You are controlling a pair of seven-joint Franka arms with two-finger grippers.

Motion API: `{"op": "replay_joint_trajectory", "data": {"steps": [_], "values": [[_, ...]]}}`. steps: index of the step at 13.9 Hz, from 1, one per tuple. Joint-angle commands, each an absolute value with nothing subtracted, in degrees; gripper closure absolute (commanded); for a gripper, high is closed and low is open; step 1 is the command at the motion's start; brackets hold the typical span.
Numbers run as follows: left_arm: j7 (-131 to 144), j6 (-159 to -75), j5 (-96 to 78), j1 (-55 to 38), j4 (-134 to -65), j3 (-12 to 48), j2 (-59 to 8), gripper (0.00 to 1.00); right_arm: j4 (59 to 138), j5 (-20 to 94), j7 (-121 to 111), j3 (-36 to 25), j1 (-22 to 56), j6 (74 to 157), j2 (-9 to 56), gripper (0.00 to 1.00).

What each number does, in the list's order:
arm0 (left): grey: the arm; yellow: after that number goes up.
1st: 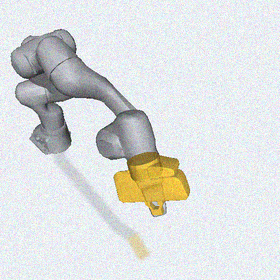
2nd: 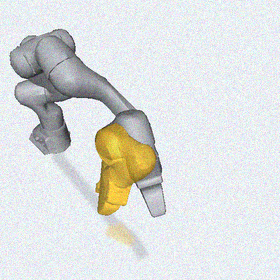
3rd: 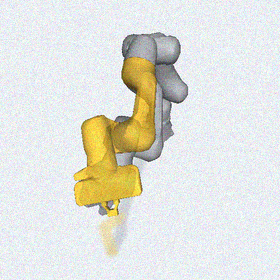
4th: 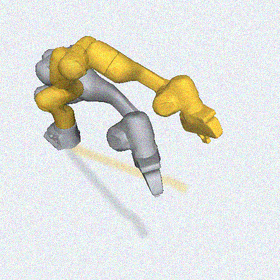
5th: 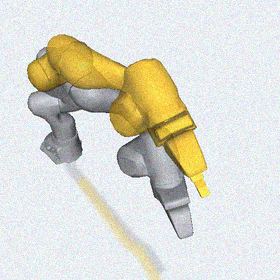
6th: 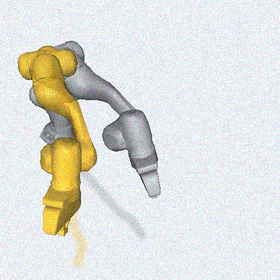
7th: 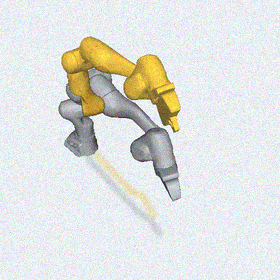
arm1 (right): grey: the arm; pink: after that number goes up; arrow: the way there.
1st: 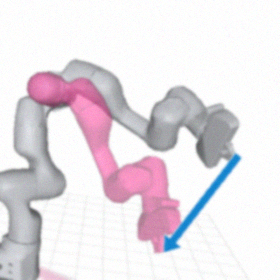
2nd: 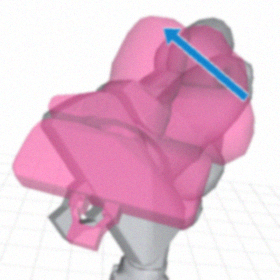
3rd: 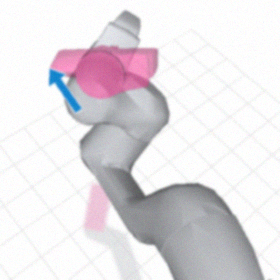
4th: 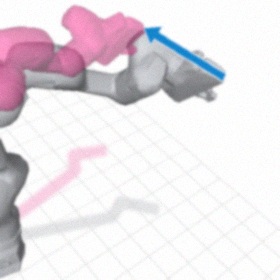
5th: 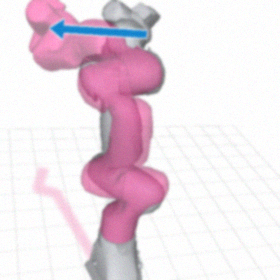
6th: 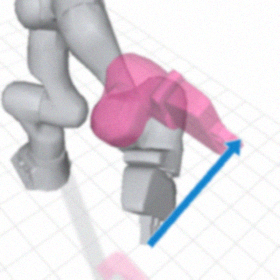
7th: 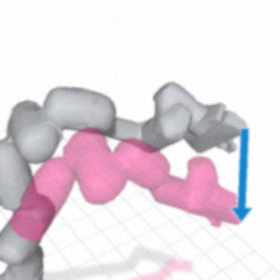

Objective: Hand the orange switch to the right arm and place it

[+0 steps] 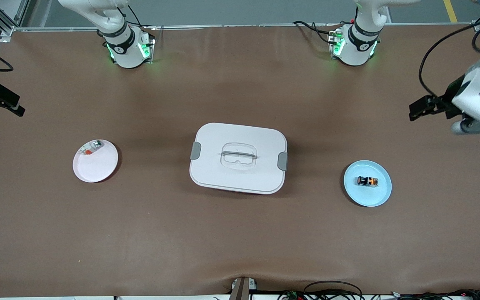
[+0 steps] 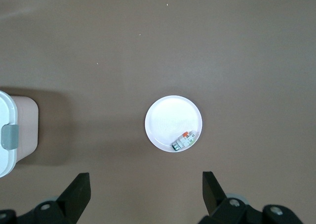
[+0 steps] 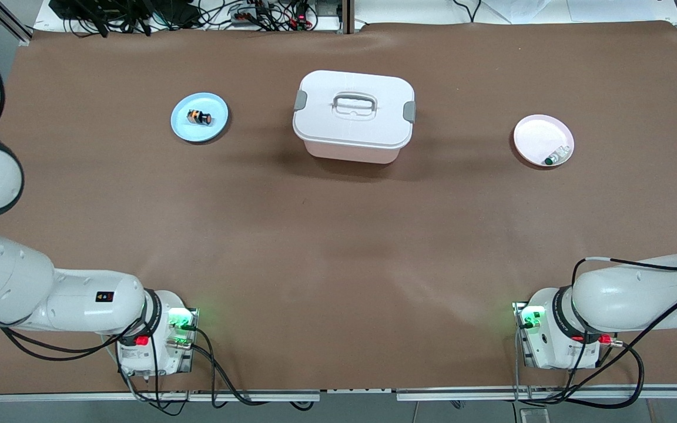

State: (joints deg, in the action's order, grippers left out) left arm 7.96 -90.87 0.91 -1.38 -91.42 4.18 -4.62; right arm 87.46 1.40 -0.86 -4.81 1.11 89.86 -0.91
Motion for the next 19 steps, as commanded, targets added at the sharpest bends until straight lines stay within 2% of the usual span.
{"op": "replay_joint_trajectory", "data": {"steps": [1, 6, 12, 19], "values": [[7.4, -98.5, 1.6, -1.5, -97.6, 4.2, -4.5, 0.0, 86.0, 0.8, -1.6, -4.0, 0.2, 89.0, -0.4, 0.0], [7.2, -114.5, 1.7, -1.5, -108.1, 4.3, -6.5, 0.0, 86.0, 0.8, -1.6, -4.0, 0.2, 89.0, -0.4, 0.0], [0.3, -128.7, 1.8, -0.2, -109.8, 4.2, -16.9, 0.0, 86.0, 0.8, -1.6, -4.0, 0.2, 89.0, -0.4, 0.0], [0.1, -139.2, 5.3, 1.0, -109.7, 4.2, -25.9, 0.0, 86.0, 0.8, -1.6, -4.0, 0.2, 89.0, -0.4, 0.0]]}}
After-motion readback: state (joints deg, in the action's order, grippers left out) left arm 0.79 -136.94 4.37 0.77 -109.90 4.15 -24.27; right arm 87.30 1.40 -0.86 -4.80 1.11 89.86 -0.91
